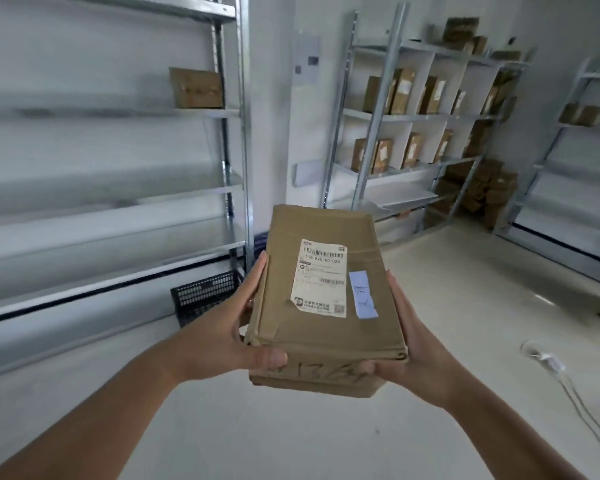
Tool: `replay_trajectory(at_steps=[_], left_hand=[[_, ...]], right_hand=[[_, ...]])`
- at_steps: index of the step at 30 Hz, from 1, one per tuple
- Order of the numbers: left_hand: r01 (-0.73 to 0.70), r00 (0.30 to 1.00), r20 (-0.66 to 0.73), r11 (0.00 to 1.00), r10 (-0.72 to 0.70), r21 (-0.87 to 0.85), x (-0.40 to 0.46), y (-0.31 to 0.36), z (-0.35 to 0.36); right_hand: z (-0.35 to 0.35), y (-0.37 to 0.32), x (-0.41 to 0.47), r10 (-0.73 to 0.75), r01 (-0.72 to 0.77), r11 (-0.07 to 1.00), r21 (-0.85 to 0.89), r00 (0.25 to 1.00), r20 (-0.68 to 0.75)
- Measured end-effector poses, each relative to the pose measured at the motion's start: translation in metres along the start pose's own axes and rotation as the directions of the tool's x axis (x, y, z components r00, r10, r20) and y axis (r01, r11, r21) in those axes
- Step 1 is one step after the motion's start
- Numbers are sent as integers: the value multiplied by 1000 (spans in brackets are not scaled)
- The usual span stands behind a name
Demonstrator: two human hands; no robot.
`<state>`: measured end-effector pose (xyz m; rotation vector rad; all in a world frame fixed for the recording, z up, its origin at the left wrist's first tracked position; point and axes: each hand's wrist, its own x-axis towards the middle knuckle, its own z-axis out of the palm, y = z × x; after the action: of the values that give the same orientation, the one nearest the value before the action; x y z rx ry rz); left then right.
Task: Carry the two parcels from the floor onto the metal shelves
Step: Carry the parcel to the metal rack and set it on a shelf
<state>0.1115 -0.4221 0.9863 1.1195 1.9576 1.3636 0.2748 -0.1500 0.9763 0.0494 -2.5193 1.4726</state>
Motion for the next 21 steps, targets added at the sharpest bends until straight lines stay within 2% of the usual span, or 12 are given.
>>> replay_trajectory(at_steps=[8, 11, 21], left_hand=[[22, 992, -127, 997, -13, 72, -16, -15, -99], [26, 989, -149, 996, -13, 87, -12, -18, -128], [39, 974, -226, 991, -9, 131, 28, -29, -171]], right_hand=[[52, -32, 106, -101, 99, 994, 40, 992, 72], [64, -38, 136, -99, 93, 993, 66, 992, 81], [56, -24, 218, -138, 118, 985, 126, 976, 168]])
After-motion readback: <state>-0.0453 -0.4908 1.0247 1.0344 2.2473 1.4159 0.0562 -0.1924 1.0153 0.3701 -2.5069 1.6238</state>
